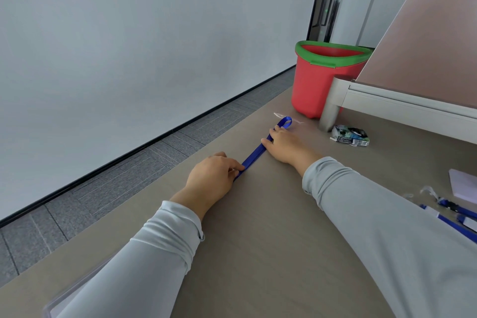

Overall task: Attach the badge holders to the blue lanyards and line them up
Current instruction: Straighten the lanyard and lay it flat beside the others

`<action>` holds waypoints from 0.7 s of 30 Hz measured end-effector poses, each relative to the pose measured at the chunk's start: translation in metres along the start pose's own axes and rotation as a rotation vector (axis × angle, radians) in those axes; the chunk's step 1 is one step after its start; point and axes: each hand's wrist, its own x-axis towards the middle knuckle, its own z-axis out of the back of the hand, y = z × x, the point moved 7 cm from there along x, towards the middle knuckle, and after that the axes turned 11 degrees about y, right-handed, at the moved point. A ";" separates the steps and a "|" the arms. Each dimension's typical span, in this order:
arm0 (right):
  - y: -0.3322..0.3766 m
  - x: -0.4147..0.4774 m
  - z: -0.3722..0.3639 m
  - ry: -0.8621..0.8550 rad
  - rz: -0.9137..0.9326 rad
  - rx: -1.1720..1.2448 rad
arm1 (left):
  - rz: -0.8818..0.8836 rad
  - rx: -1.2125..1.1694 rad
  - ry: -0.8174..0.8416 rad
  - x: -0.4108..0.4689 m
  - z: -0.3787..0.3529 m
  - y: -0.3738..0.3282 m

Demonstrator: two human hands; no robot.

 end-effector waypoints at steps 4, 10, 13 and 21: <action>-0.007 0.003 0.007 -0.107 0.009 0.073 | -0.005 -0.024 -0.019 -0.001 0.001 0.000; -0.026 0.010 0.020 -0.257 0.035 0.116 | -0.017 -0.021 -0.020 -0.001 0.001 -0.001; -0.034 0.010 0.029 -0.314 0.033 0.160 | -0.031 0.022 -0.008 0.000 -0.001 -0.002; -0.035 0.023 0.024 -0.178 0.028 0.045 | -0.029 0.057 0.019 0.004 -0.004 -0.001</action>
